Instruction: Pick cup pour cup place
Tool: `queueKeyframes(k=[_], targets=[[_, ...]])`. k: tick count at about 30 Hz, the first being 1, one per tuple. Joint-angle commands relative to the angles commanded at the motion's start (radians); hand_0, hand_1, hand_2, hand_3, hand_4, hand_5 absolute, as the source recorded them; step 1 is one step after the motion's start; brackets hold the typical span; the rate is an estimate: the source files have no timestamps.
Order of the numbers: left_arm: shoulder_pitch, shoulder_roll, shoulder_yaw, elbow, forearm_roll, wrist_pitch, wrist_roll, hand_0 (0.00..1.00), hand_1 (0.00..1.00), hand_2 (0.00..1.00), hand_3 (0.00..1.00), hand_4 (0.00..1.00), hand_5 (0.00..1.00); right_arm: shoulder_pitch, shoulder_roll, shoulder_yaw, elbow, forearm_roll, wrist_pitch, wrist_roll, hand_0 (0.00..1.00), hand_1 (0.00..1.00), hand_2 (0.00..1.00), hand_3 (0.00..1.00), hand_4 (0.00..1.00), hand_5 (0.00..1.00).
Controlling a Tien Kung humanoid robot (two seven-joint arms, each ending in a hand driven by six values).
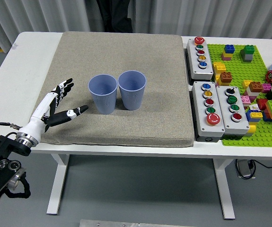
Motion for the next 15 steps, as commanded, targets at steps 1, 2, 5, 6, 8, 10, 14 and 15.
queueKeyframes(k=[1,2,5,6,8,10,14,15], targets=[[-0.006,-0.002,0.004,0.002,0.001,0.001,0.0,0.998,0.998,0.998,0.998,0.998,0.405,0.001,0.0,-0.001,0.0,0.002,0.0,0.0,0.685,0.634,0.585,0.57,0.002,0.125],[-0.011,-0.005,0.007,0.005,0.0,0.002,0.0,0.998,0.998,0.998,0.998,0.998,0.405,0.001,0.0,-0.002,0.0,0.003,-0.001,0.001,0.685,0.634,0.585,0.57,0.002,0.125],[-0.026,-0.019,0.017,0.018,-0.002,0.005,-0.001,0.998,0.998,0.998,0.998,0.998,0.405,0.002,0.0,-0.004,0.0,0.005,-0.001,0.002,0.685,0.634,0.585,0.57,0.002,0.125],[-0.029,-0.021,0.019,0.02,-0.003,0.006,-0.001,0.998,0.998,0.998,0.998,0.998,0.407,0.002,0.0,-0.004,0.0,0.006,-0.001,0.002,0.685,0.634,0.585,0.57,0.002,0.125],[-0.038,-0.028,0.031,0.029,-0.012,0.009,-0.003,0.998,0.998,0.998,0.998,0.998,0.407,0.002,0.0,-0.006,0.0,0.01,-0.002,0.003,0.684,0.634,0.585,0.569,0.002,0.127],[-0.048,-0.032,0.044,0.037,-0.02,0.011,-0.004,0.998,0.998,0.998,0.998,0.998,0.407,0.002,0.0,-0.007,0.0,0.012,-0.003,0.003,0.684,0.634,0.585,0.569,0.002,0.127],[-0.069,-0.043,0.067,0.047,-0.034,0.013,-0.007,0.998,0.998,0.998,0.998,0.998,0.409,0.005,0.0,-0.007,0.0,0.012,-0.003,0.003,0.685,0.634,0.585,0.569,0.002,0.126],[-0.073,-0.047,0.07,0.049,-0.034,0.013,-0.007,0.998,0.998,0.998,0.998,0.998,0.409,0.005,0.0,-0.007,0.0,0.013,-0.003,0.003,0.685,0.634,0.585,0.569,0.002,0.126]])
